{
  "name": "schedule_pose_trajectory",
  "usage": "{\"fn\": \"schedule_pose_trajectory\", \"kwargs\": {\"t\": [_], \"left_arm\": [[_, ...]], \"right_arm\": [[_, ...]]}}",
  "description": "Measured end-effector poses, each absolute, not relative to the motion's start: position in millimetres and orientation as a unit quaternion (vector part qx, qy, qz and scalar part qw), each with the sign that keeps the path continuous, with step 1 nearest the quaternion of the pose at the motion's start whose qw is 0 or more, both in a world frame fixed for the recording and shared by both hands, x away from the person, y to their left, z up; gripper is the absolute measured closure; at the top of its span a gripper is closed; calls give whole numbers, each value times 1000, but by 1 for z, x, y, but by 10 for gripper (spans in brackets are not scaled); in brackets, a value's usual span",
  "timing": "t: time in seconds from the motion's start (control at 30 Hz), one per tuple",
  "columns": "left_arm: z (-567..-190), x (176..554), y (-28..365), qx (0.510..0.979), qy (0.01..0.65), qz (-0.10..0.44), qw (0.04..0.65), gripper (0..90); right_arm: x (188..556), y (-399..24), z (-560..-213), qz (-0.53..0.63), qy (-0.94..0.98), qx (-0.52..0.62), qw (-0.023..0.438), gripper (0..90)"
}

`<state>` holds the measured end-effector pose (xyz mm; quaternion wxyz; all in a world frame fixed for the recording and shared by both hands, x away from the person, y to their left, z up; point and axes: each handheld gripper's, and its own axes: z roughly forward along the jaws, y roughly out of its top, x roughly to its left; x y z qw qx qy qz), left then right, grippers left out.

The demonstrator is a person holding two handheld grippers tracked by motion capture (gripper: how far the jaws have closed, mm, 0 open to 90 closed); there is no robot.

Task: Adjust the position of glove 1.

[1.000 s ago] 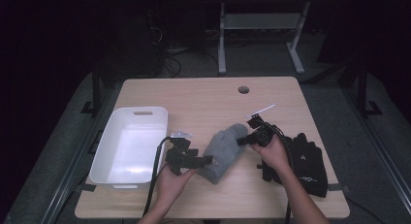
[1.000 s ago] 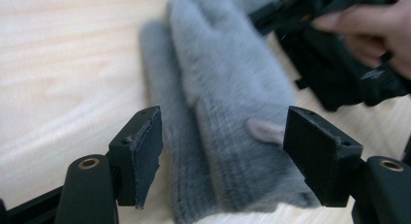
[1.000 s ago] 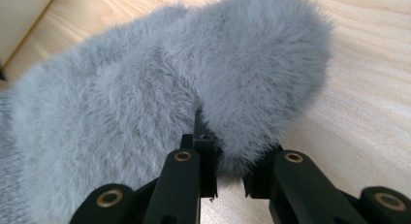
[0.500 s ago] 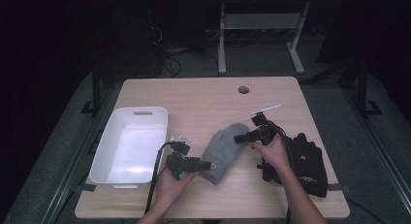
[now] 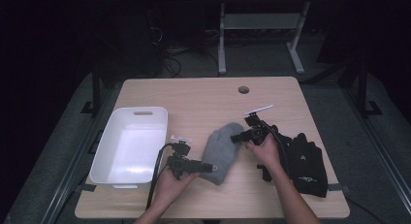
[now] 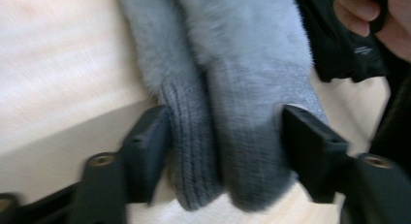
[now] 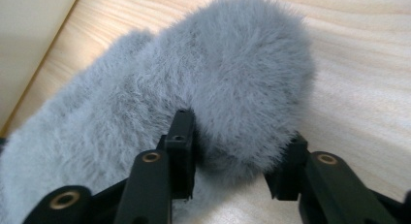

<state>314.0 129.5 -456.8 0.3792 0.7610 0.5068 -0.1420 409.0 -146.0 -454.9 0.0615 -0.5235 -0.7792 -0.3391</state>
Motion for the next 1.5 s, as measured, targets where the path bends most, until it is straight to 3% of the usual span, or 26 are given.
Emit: {"fn": "schedule_pose_trajectory", "kwargs": {"t": [0.43,1.5], "left_arm": [[-451,314,129,775,473,-140,396,511],[-428,307,124,783,434,-154,418,528]], "right_arm": [[407,-147,-455,-358,-771,-520,82,757],[392,-166,-414,-376,-777,-501,68,768]]}}
